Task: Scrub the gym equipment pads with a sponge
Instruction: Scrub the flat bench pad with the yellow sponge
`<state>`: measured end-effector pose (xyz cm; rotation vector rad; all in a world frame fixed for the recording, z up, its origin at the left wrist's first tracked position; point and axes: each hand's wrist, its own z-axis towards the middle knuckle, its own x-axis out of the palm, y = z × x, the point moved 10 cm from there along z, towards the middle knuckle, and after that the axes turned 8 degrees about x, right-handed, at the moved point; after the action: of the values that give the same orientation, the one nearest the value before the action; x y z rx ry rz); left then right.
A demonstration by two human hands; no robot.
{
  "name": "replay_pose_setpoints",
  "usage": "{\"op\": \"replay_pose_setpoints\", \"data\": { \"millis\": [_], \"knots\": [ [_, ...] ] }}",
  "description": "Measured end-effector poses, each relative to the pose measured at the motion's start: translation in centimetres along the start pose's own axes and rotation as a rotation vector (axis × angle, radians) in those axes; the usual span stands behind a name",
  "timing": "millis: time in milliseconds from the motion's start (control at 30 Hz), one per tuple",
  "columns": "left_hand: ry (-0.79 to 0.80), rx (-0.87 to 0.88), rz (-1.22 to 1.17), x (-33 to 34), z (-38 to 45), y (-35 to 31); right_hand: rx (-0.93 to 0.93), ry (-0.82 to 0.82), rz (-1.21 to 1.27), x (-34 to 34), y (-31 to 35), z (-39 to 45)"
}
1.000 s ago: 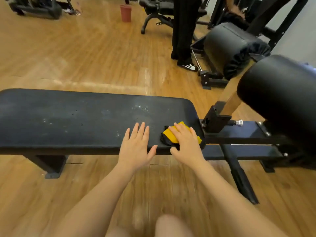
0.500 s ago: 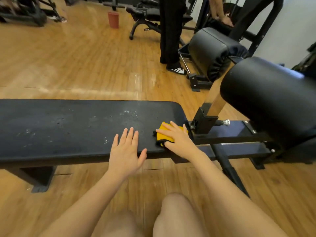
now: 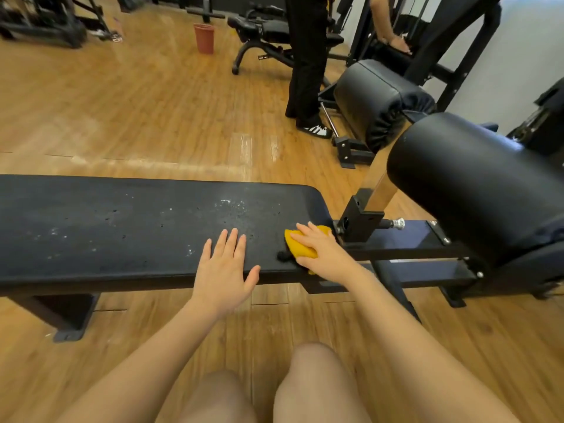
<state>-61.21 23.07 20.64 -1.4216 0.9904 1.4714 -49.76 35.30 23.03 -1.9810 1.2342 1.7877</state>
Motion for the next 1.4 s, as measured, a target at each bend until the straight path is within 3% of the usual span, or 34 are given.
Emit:
{"op": "replay_pose_setpoints", "data": {
  "millis": [133, 300, 367, 467, 567, 667, 833, 900, 1167, 1400],
  "knots": [
    [0.06, 0.109, 0.022, -1.1, 1.5, -0.8, 0.086, 0.042, -0.104, -0.9, -2.5, 0.2],
    [0.018, 0.225, -0.018, -1.1, 3.0, -1.8, 0.18, -0.293, -0.062, -0.7, -2.2, 0.5],
    [0.015, 0.231, -0.044, -0.8, 3.1, -1.7, 0.163, -0.348, -0.051, -1.1, -2.5, 1.1],
    [0.007, 0.23, -0.06, -1.0, 3.3, -1.6, 0.05, -0.288, -0.045, -1.6, -2.3, 2.7],
    [0.012, 0.229, -0.067, -0.9, 3.3, -1.5, -0.013, -0.311, 0.135, -3.6, -2.7, 4.1],
    [-0.001, 0.227, -0.061, -0.8, 3.3, -1.4, 0.023, -0.393, 0.229, -6.6, -3.8, 6.7],
    [0.012, 0.227, -0.042, -0.4, 3.3, -1.2, 0.089, -0.187, 0.091, -5.8, -4.8, 12.3],
    [0.003, 0.227, -0.038, -0.5, 3.4, -1.2, 0.111, -0.185, 0.116, -5.2, -5.4, 12.6],
    [0.001, 0.217, -0.032, -0.7, 3.3, -1.4, 0.12, -0.328, 0.17, -5.3, -5.8, 9.6],
    [-0.008, 0.208, -0.041, -0.8, 3.3, -1.4, 0.067, -0.355, 0.325, -2.4, -7.1, 0.5]
  ]
}}
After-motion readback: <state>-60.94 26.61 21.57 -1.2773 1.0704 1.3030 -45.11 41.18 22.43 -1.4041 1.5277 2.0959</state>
